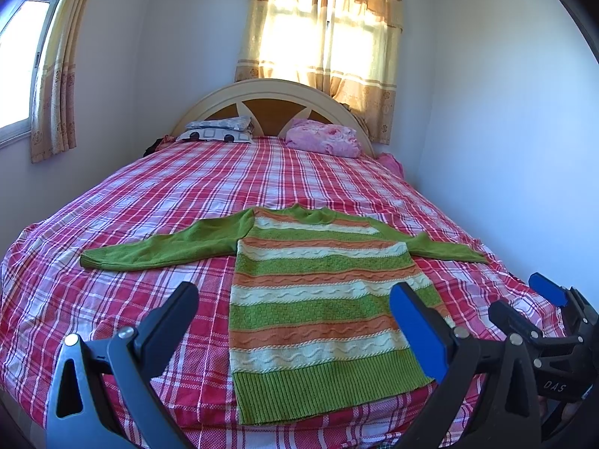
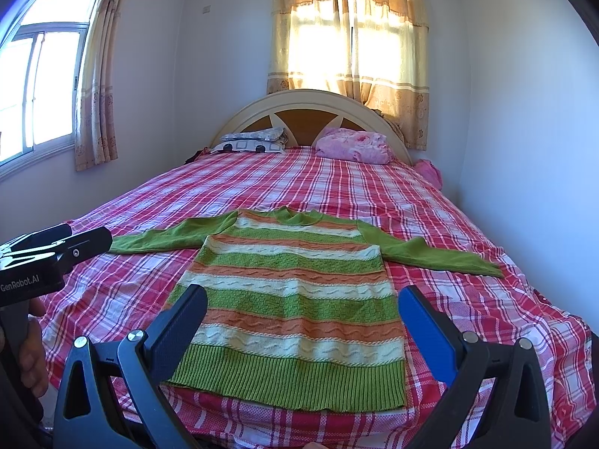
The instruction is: Fold small clothes
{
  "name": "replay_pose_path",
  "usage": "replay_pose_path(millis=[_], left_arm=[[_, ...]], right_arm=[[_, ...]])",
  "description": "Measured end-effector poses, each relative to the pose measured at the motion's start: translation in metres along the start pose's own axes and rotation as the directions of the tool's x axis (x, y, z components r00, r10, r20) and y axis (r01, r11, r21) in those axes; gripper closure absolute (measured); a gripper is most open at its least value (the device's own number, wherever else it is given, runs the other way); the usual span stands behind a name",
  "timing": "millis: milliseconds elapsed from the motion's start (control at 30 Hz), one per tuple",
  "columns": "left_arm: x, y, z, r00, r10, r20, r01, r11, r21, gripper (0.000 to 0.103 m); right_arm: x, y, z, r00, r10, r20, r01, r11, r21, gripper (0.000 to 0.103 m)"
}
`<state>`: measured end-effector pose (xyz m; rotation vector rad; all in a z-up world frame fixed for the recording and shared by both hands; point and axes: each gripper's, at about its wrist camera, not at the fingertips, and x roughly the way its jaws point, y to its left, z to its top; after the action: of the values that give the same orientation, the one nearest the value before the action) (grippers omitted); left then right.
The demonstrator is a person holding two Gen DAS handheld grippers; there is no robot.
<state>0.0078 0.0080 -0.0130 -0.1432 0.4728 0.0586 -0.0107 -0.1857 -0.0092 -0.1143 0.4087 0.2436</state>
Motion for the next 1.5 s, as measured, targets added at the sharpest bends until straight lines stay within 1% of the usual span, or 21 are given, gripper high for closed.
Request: replay_pose_path(millis=[733, 1033, 1133, 1333, 1433, 1500], left_arm=[[0.001, 0.004, 0.0, 1.0, 0.0, 0.0, 0.0, 1.0, -0.006, 0.0], [0.006, 0.005, -0.002, 1.0, 0.0, -0.007, 0.0, 1.0, -0.003, 0.0], [0.017, 0.008, -0.007, 1.0, 0.012, -0.024, -0.012, 1.0, 0.0, 0.0], [0.044, 0.016, -0.016, 0.997, 0.021, -0.074, -0.022, 1.0, -0.006, 0.0], [0.063, 0.02, -0.019, 0.994, 0.025, -0.102, -0.024, 1.0, 0.005, 0.0], [0.077, 0.021, -0.019, 0.992, 0.021, -0.125, -0.019, 1.0, 0.012, 0.0]], right_arm=[[0.004, 0.002, -0.001, 1.0, 0.019, -0.017, -0.019, 1.0, -0.013, 0.001], [0.011, 0.003, -0.007, 0.998, 0.049, -0.024, -0.05, 0.998, -0.025, 0.001], [0.023, -0.003, -0.013, 0.998, 0.047, -0.047, -0.047, 0.999, -0.016, 0.001], [0.055, -0.021, -0.028, 0.992, 0.043, -0.119, -0.039, 0.999, 0.031, 0.001], [0.075, -0.035, -0.038, 0.985, 0.066, -0.16, -0.056, 0.996, 0.069, 0.001], [0.091, -0.051, -0.044, 0.979, 0.079, -0.186, -0.058, 0.992, 0.115, 0.001]])
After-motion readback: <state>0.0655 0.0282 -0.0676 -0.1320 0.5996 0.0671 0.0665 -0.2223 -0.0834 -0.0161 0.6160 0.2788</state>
